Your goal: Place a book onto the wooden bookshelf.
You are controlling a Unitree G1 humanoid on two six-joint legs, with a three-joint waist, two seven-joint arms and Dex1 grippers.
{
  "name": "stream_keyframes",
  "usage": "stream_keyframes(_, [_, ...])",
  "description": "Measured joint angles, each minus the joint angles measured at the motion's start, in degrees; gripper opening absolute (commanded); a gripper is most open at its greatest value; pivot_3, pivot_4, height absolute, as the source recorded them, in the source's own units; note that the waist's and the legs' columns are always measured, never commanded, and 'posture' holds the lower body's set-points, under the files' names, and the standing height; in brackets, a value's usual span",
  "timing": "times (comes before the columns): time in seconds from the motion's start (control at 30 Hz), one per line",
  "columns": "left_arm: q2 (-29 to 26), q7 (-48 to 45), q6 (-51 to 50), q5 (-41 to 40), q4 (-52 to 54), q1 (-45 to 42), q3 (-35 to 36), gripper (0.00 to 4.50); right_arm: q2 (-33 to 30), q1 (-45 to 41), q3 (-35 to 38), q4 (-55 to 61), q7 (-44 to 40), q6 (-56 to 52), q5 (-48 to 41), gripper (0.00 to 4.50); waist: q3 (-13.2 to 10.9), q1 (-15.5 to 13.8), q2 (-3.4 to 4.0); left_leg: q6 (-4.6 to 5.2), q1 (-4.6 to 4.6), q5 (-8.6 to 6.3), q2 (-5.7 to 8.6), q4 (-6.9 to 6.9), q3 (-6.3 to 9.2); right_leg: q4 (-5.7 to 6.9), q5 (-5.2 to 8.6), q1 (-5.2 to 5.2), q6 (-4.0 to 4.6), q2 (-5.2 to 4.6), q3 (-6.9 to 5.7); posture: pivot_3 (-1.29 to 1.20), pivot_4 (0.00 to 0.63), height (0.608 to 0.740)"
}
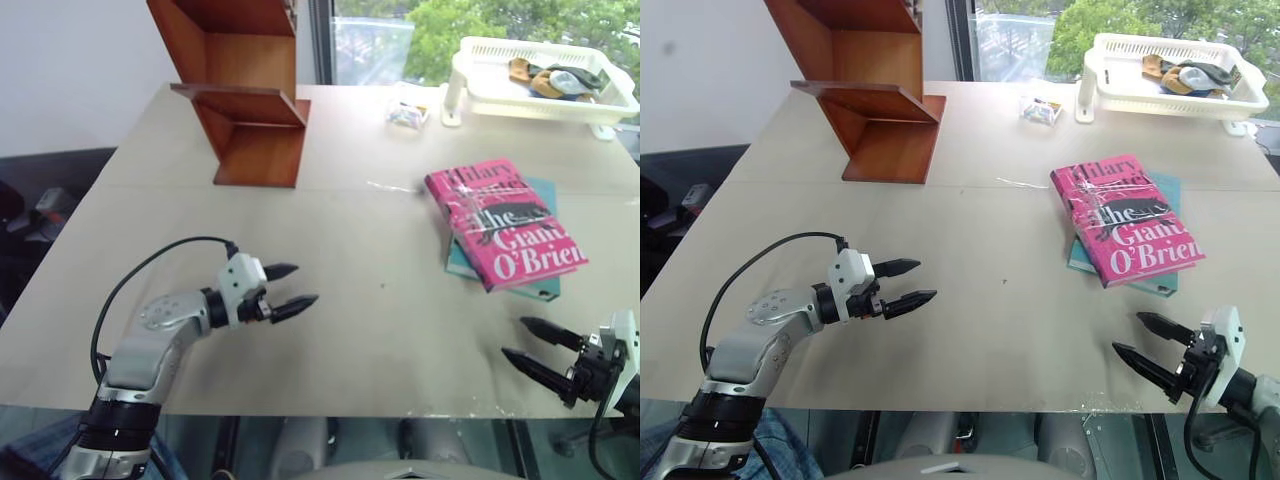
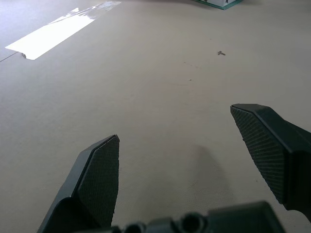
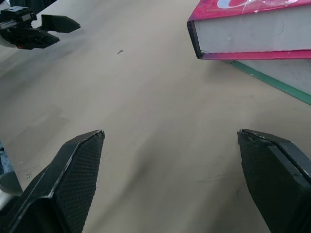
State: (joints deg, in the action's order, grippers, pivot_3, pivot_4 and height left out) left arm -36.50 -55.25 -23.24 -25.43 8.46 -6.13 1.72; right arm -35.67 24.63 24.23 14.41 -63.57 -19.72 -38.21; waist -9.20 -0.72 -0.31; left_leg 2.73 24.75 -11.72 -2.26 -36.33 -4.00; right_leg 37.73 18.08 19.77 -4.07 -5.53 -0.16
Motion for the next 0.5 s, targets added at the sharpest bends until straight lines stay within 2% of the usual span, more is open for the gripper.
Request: stream_keyframes(0.5, [-0.37, -1.37, 0.57, 0.48, -0.09, -0.51, 0.06, 4.19, -0.41, -3.09, 0.09, -7.72, -3.65, 5.08, 1.20, 4.50, -0.01, 0.01, -0.01, 0.00, -0.02, 0.00, 0.02, 0.00, -0.02, 0.01, -0.12, 0.00, -0.22, 0.08, -0.01, 0.00, 0.150, 0.740])
